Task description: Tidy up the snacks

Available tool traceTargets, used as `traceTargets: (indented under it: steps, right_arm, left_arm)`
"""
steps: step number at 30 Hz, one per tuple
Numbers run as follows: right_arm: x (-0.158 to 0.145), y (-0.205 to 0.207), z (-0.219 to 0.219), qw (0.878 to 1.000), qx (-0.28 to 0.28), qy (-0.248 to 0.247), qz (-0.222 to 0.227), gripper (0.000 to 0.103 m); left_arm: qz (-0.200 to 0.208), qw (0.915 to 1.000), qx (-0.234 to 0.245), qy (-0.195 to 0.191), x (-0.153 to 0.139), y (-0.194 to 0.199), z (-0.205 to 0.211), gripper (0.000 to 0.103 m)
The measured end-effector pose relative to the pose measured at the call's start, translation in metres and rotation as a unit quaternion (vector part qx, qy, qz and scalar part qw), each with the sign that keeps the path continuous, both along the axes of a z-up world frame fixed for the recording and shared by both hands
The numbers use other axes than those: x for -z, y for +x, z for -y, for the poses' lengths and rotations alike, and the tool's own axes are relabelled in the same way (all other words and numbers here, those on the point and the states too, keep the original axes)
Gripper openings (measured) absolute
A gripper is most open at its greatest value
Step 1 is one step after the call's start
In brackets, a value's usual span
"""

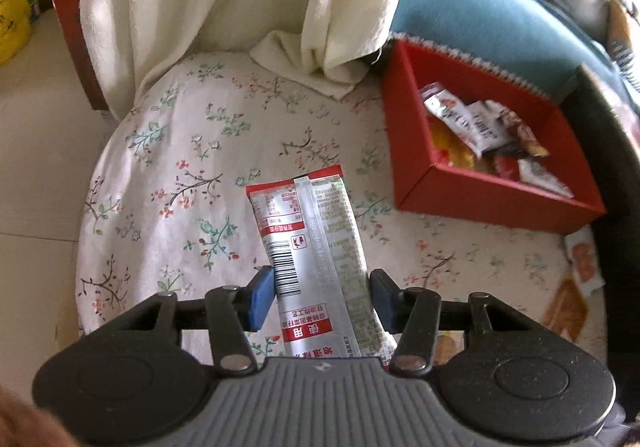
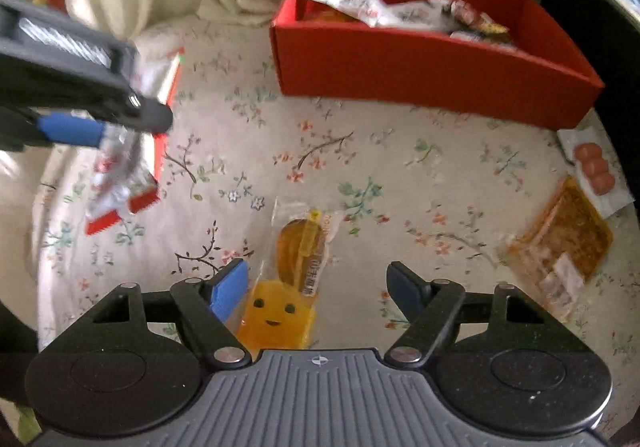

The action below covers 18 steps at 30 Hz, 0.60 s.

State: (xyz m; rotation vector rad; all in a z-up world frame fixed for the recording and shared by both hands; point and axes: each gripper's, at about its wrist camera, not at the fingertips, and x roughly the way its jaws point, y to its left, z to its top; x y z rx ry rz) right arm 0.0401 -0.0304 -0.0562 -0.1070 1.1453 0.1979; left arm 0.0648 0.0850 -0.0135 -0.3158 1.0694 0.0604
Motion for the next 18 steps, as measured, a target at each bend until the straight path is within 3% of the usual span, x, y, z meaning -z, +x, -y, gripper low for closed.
traceTargets:
  steps: [5,10,13,18]
  right_arm:
    - [0.007,0.010,-0.011,0.999,-0.024,-0.024,-0.006,0.073]
    - [-0.001,0.014,0.006,0.997,-0.054,-0.033,-0.035,0.046]
    - [-0.005,0.015,0.013,0.996,-0.068,-0.044,-0.049,0.043]
    - [-0.012,0.013,0.026,0.996,-0.068,-0.019,-0.050,0.041]
  left_arm:
    - [-0.002,0.9997,0.005,-0.023,0.000,-0.001,-0.007,0.045]
    - [-0.006,0.9991,0.016,-0.039,-0.001,-0.006,-0.009,0.045]
    - [-0.005,0.9990,0.020,-0.041,-0.003,-0.007,-0.008,0.045]
    - [0.002,0.9986,0.037,-0.037,-0.008,-0.009,0.000,0.045]
